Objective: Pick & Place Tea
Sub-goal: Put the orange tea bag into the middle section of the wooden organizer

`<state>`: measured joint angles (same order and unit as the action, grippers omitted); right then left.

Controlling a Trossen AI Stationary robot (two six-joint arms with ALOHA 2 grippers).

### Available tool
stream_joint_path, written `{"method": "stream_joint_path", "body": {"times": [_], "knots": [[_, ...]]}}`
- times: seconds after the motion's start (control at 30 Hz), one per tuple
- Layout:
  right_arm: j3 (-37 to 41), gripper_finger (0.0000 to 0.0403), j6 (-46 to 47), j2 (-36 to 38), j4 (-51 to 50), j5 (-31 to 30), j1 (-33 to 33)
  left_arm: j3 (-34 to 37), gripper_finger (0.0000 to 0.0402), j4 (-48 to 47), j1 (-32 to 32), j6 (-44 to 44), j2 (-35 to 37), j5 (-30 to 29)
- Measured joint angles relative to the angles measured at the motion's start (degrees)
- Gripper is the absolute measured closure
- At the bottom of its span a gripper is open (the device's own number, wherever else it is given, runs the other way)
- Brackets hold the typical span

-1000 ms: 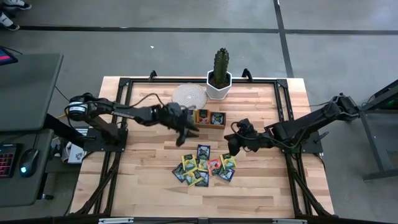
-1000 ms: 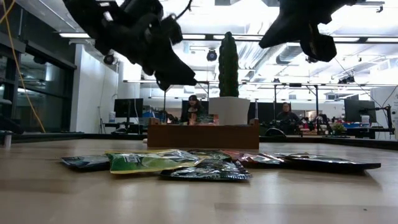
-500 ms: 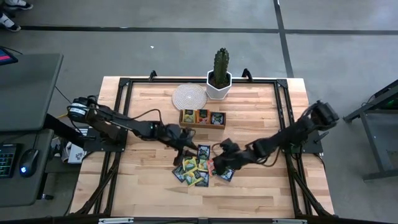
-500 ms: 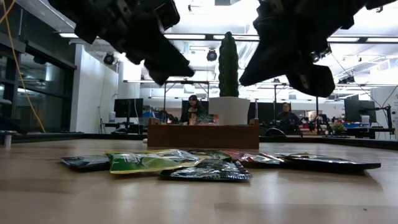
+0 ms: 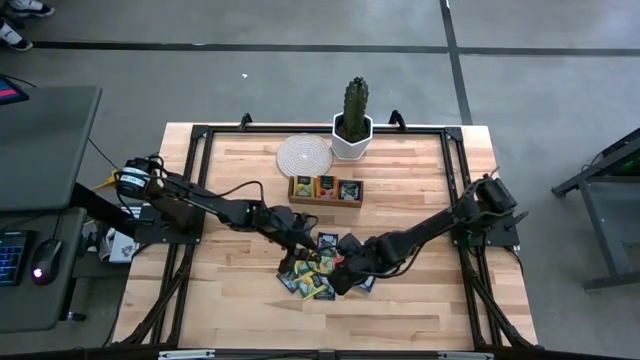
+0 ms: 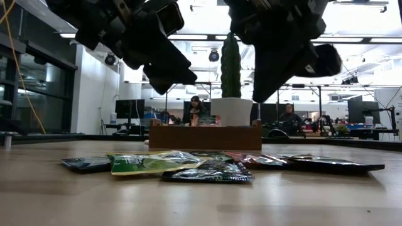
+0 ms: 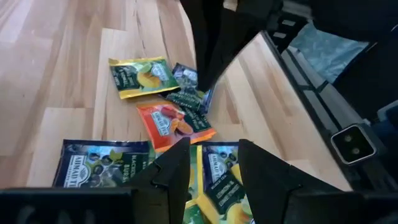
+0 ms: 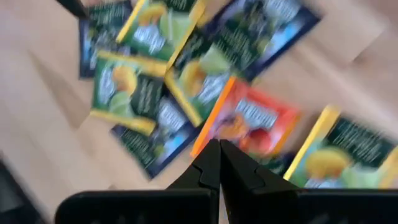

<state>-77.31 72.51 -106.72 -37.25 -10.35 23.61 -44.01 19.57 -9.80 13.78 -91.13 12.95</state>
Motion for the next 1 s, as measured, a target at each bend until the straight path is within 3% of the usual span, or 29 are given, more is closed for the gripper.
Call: {"method": "stream_joint_path", "body": {"times": [0.07, 0.4, 0.57, 1.0], "knots": [[0.63, 0.0403, 1.37, -0.07, 1.1, 2.5, -0.08, 0.0, 0.0268, 0.12, 0.0, 0.57, -0.28, -0.02], [1.32, 0.0403, 0.57, -0.42, 0.15, 1.72, 0.33, -0.07, 0.0268, 3.46, 0.02, 3.6, -2.23, 0.22], [1.32, 0.0403, -1.58, -0.49, 0.24, 1.31, 0.33, -0.39, 0.0268, 8.2, 0.02, 6.33, -4.36, 3.11], [1.34, 0.0403, -4.44, -4.42, 2.29, 4.94, 0.01, -0.33, 0.0268, 8.1, -0.33, 13.46, -7.01, 2.38]]}}
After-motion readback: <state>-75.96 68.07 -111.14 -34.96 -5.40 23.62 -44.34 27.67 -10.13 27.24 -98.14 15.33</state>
